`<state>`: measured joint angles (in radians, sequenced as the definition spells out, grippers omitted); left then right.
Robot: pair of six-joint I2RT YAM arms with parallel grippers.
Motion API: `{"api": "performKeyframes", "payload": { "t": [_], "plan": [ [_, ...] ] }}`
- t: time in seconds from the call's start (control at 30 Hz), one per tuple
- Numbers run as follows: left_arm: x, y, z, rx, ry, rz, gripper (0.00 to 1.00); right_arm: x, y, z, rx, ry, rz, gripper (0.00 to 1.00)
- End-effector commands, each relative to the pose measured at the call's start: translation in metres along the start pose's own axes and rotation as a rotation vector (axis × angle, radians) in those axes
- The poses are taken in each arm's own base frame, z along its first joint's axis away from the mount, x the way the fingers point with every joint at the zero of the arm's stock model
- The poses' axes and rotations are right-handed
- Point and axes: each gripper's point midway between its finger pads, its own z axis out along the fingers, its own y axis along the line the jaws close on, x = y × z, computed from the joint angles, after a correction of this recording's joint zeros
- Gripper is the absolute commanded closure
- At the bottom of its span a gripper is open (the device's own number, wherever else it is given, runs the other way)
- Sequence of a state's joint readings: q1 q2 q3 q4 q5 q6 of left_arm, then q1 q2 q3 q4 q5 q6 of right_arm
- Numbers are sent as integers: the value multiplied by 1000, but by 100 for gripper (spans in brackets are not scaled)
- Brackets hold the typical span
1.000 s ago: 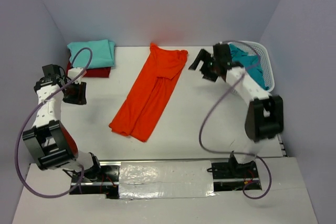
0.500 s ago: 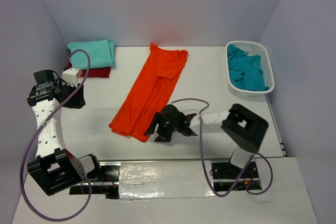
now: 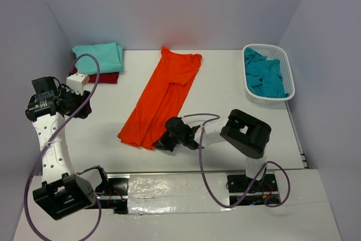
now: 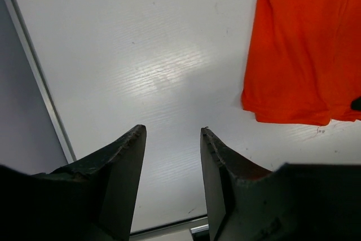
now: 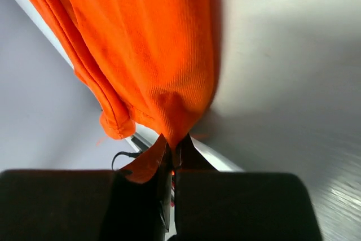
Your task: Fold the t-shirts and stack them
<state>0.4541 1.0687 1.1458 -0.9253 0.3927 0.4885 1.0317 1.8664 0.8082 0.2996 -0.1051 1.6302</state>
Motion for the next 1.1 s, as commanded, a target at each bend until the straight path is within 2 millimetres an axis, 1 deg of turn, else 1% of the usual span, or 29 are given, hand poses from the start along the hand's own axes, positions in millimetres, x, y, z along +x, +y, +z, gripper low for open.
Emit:
{"api": "performKeyframes", "payload": {
  "t": [0.0, 0.03, 0.07, 0.1, 0.13, 0.17, 0.2, 0.23, 0.27, 0.3, 0.33, 0.37, 0.4, 0.43, 0.47, 0.5, 0.53, 0.57, 0.6, 0.63, 0.67, 0.7, 0.73, 0.77, 0.8, 0.87, 0.9, 0.93, 1.07],
  "plan": [
    [-16, -8, -5, 59, -63, 47, 45, -10, -36, -5, 103, -67, -13, 100],
    [-18, -11, -4, 85, -72, 63, 46, -8, -46, -10, 126, -59, -34, 100],
    [-25, -22, -2, 158, -109, 66, 50, -6, -55, -16, 144, -51, -67, 100],
    [-31, -30, -1, 205, -135, 74, 51, -2, -51, -27, 121, -41, -83, 100],
    [-38, -36, -2, 246, -171, 95, 51, -3, -77, -36, 158, -37, -88, 100],
    [-50, -48, -3, 296, -217, 134, 50, -2, -86, -44, 154, -30, -92, 100],
    [-69, -56, -3, 320, -295, 192, 50, 4, -79, -56, 87, -1, -112, 100],
    [-80, -64, -3, 325, -328, 222, 47, 5, -109, -66, 128, 18, -120, 100],
    [-89, -97, -2, 382, -366, 339, 43, 6, -115, -72, 119, 32, -136, 100],
    [-103, -108, 1, 360, -414, 446, 42, 11, -127, -79, 126, 67, -193, 100],
    [-105, -154, 2, 459, -453, 641, 42, 12, -142, -89, 140, 80, -218, 100],
    [-105, -175, 2, 495, -478, 752, 43, 14, -151, -95, 152, 95, -239, 100],
    [-99, -195, 3, 528, -488, 862, 42, 20, -156, -101, 135, 138, -270, 95],
    [-81, -237, 1, 634, -532, 1109, 42, 22, -169, -110, 129, 158, -276, 75],
    [-54, -253, 1, 708, -490, 1230, 41, 25, -165, -112, 83, 173, -283, 64],
    [-32, -267, 2, 769, -469, 1346, 41, 25, -168, -116, 74, 184, -282, 54],
    [8, -288, 7, 861, -436, 1542, 41, 29, -174, -120, 74, 210, -303, 43],
    [42, -289, 8, 937, -356, 1629, 39, 28, -178, -123, 93, 213, -311, 40],
    [84, -292, 15, 1020, -292, 1755, 37, 27, -181, -125, 117, 212, -340, 36],
    [103, -291, 19, 1055, -258, 1792, 37, 27, -176, -124, 106, 210, -355, 35],
    [115, -289, 24, 1070, -238, 1825, 36, 27, -179, -127, 126, 213, -358, 35],
    [126, -285, 29, 1088, -228, 1871, 35, 27, -172, -127, 114, 208, -364, 35],
    [148, -276, 37, 1115, -167, 1883, 34, 27, -169, -128, 104, 205, -371, 34],
    [155, -270, 43, 1104, -145, 1917, 33, 27, -164, -129, 89, 199, -367, 34],
    [174, -261, 47, 1138, -123, 1975, 33, 26, -158, -129, 80, 191, -366, 35],
    [183, -260, 52, 1142, -151, 2006, 31, 23, -158, -129, 103, 177, -380, 36],
    [188, -260, 54, 1146, -166, 2006, 29, 22, -152, -128, 104, 173, -387, 36],
    [182, -266, 58, 1116, -213, 2010, 26, 19, -153, -128, 119, 171, -385, 36],
    [176, -269, 74, 1045, -213, 1996, 27, 18, -143, -125, 112, 170, -378, 37]
  ]
}}
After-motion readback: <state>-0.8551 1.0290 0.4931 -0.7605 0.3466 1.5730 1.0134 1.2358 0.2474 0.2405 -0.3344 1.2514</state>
